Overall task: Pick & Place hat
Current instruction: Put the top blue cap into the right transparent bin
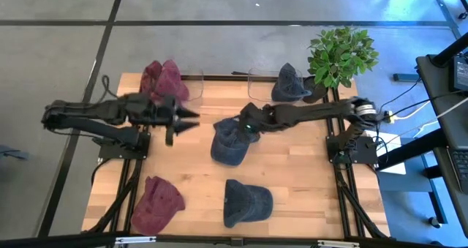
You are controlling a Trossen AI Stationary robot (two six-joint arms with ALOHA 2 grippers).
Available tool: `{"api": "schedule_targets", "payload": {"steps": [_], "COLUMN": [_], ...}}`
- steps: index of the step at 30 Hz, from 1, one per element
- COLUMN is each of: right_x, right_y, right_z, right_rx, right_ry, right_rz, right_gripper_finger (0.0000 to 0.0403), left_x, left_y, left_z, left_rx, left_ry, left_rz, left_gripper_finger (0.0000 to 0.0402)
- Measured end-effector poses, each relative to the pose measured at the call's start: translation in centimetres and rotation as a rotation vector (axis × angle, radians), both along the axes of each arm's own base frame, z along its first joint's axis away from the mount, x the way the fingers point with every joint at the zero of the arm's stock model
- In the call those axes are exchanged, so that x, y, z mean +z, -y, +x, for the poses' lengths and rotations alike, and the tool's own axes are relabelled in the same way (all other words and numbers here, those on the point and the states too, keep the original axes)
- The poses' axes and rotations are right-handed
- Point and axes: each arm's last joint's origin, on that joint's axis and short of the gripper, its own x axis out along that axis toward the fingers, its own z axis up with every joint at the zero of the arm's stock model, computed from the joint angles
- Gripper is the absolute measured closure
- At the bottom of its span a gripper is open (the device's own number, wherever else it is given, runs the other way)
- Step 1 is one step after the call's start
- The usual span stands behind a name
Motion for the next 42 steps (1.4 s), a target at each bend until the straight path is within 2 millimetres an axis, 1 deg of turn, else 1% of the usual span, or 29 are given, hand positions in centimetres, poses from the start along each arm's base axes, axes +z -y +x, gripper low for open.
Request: {"api": "schedule_targets", "payload": {"steps": [3, 6, 12, 17, 24, 30, 32, 34, 36, 42], "right_x": [-2.6, -5.0, -7.8, -8.3, -8.4, -10.4, -10.6, -10.7, -10.7, -10.7], "right_y": [1.2, 2.1, 3.8, 4.9, 4.8, 4.5, 4.5, 4.5, 4.5, 4.5], "right_z": [1.1, 1.8, 2.6, 3.0, 3.0, 3.4, 3.5, 3.5, 3.5, 3.3], "right_rx": [-0.019, -0.043, -0.113, -0.125, -0.098, -0.092, -0.096, -0.107, -0.114, -0.111], "right_ry": [-0.047, -0.092, -0.113, -0.069, -0.075, -0.114, -0.117, -0.118, -0.117, -0.140], "right_rz": [0.053, 0.069, 0.081, 0.134, 0.137, 0.141, 0.137, 0.139, 0.140, 0.139], "right_gripper_finger": [0.0146, 0.0146, 0.0146, 0.0146, 0.0146, 0.0146, 0.0148, 0.0157, 0.0174, 0.0254], "left_x": [-1.2, -1.5, -1.2, -0.8, -0.7, -0.8, -0.8, -0.8, -0.8, -0.8], "left_y": [1.1, 1.9, 2.4, 2.5, 2.4, 2.4, 2.4, 2.4, 2.4, 2.4], "left_z": [-0.1, -0.8, -1.9, -2.7, -3.2, -3.3, -3.3, -3.3, -3.3, -3.3], "left_rx": [-0.111, -0.183, -0.225, -0.237, -0.239, -0.239, -0.239, -0.239, -0.239, -0.239], "left_ry": [0.079, 0.119, 0.164, 0.196, 0.196, 0.188, 0.189, 0.188, 0.188, 0.186], "left_rz": [0.006, 0.003, 0.010, 0.015, 0.015, 0.010, 0.009, 0.008, 0.008, 0.008], "left_gripper_finger": [0.0245, 0.0245, 0.0245, 0.0245, 0.0245, 0.0245, 0.0245, 0.0245, 0.0245, 0.0245]}}
